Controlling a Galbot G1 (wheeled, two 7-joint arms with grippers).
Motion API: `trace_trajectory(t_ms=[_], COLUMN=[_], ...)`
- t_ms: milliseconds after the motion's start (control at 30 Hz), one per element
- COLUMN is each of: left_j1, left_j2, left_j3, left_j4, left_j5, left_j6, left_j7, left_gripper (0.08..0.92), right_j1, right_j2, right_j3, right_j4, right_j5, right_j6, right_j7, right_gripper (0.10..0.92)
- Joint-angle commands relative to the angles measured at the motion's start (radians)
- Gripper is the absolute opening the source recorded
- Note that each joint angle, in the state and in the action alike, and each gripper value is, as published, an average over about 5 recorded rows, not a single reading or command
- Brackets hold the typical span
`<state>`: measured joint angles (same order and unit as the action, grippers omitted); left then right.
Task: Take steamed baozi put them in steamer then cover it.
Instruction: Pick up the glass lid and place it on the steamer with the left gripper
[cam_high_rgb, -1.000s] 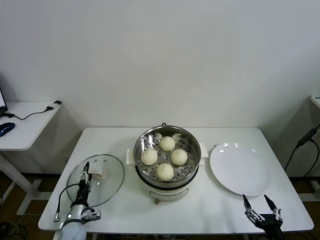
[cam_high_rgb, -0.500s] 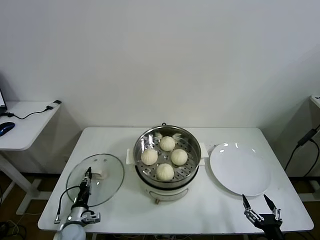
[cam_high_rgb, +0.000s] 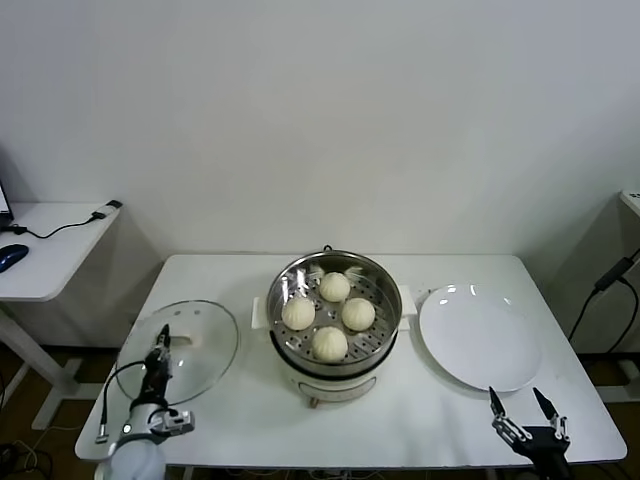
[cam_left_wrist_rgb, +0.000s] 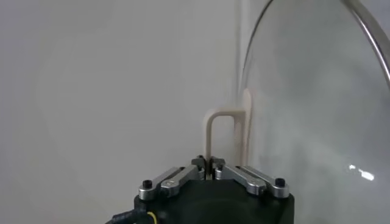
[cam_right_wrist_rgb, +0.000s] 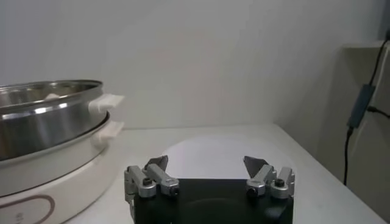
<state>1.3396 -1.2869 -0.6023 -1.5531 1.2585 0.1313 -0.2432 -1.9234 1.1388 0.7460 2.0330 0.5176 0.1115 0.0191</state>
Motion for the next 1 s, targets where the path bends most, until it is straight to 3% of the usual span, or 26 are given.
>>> trace_trajectory(t_ms=[33, 233, 467, 633, 1000], left_j1=[0.063, 0.018, -0.071, -0.157, -0.352], left_j2=[0.1, 0.152, 0.149, 0.084, -0.083], left_j3=[-0.002, 0.106, 0.361, 0.527, 0.713], left_j4=[-0.441, -0.588, -0.621, -0.596, -0.548], left_j5=[-0.19, -0.185, -0.035, 0.089, 0.34], left_j6=[0.279, 0.511, 0.632, 0.654, 0.654], left_j7=[0.246, 0.289, 0.346, 0.404, 0.668], left_gripper=[0.141, 0.141, 0.141, 0.141, 0.141], right_j1=[0.0, 0.002, 0.018, 0.023, 0.02], right_j2=[0.005, 0.024, 0.026, 0.018, 0.022], right_j3=[0.015, 0.032, 0.031, 0.029, 0.015], right_j4=[0.014, 0.028, 0.032, 0.033, 0.033], right_j5=[-0.032, -0.125, -0.176, -0.203, -0.227], right_j6=[-0.032, -0.098, -0.144, -0.153, -0.162], right_j7=[0.019, 0.071, 0.112, 0.117, 0.123], right_gripper=[0.823, 0.823, 0.823, 0.823, 0.823])
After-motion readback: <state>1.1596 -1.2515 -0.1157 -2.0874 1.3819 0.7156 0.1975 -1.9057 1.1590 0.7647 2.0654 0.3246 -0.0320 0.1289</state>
